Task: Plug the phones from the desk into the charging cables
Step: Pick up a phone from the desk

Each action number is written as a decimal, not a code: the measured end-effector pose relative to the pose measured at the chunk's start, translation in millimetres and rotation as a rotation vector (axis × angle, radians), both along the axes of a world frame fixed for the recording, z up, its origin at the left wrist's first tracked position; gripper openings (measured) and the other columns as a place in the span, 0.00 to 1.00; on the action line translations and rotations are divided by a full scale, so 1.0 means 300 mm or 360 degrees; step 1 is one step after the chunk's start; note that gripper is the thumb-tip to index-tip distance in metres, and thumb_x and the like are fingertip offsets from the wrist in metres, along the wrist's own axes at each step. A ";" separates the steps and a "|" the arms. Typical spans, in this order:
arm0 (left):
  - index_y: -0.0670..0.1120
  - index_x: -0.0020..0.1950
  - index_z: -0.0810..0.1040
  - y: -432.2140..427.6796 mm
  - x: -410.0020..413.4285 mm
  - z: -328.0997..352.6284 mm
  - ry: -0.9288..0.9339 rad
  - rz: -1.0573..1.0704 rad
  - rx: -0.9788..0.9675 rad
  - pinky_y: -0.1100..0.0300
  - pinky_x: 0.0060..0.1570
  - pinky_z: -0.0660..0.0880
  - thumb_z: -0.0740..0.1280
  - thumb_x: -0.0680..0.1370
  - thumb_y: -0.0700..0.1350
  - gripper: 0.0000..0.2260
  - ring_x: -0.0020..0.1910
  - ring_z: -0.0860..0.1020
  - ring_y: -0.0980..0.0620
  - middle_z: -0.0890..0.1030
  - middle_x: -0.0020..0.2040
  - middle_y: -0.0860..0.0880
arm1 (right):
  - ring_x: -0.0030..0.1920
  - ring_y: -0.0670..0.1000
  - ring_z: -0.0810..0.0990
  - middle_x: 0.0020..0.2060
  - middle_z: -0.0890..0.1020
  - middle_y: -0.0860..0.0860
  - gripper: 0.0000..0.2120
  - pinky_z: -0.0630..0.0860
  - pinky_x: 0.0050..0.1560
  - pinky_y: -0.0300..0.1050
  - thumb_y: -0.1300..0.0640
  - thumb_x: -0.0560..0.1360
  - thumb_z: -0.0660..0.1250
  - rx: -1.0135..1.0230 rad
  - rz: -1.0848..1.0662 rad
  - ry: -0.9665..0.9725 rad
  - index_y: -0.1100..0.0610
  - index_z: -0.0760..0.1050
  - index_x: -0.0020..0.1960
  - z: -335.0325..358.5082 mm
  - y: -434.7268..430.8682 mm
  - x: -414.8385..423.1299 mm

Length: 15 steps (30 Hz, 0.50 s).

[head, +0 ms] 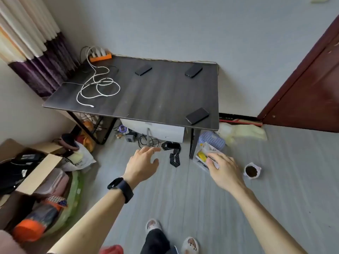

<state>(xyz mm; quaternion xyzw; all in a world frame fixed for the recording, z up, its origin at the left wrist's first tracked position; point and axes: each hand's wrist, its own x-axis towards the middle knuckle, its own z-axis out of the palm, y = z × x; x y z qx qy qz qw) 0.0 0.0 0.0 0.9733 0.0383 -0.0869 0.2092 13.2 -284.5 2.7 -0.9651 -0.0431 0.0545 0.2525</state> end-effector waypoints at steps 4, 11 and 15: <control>0.58 0.72 0.71 0.028 0.143 -0.097 0.0188 0.0028 -0.0008 0.48 0.61 0.74 0.62 0.78 0.50 0.21 0.69 0.70 0.46 0.73 0.70 0.51 | 0.70 0.54 0.73 0.68 0.78 0.45 0.17 0.67 0.70 0.49 0.47 0.81 0.60 -0.0044 -0.0009 0.0230 0.49 0.76 0.67 -0.107 0.045 0.159; 0.55 0.74 0.69 0.124 0.548 -0.311 0.0354 0.0013 0.0037 0.45 0.65 0.71 0.61 0.78 0.51 0.23 0.71 0.67 0.45 0.70 0.73 0.50 | 0.68 0.53 0.74 0.68 0.77 0.50 0.21 0.70 0.64 0.47 0.48 0.80 0.63 0.0157 -0.0261 0.0656 0.54 0.71 0.71 -0.275 0.181 0.558; 0.54 0.77 0.64 0.180 0.802 -0.395 0.0371 -0.0008 0.0084 0.44 0.72 0.64 0.61 0.79 0.55 0.26 0.76 0.60 0.44 0.62 0.78 0.47 | 0.64 0.54 0.77 0.66 0.78 0.52 0.24 0.71 0.60 0.46 0.48 0.78 0.68 0.0360 -0.0657 0.0732 0.57 0.70 0.69 -0.347 0.272 0.800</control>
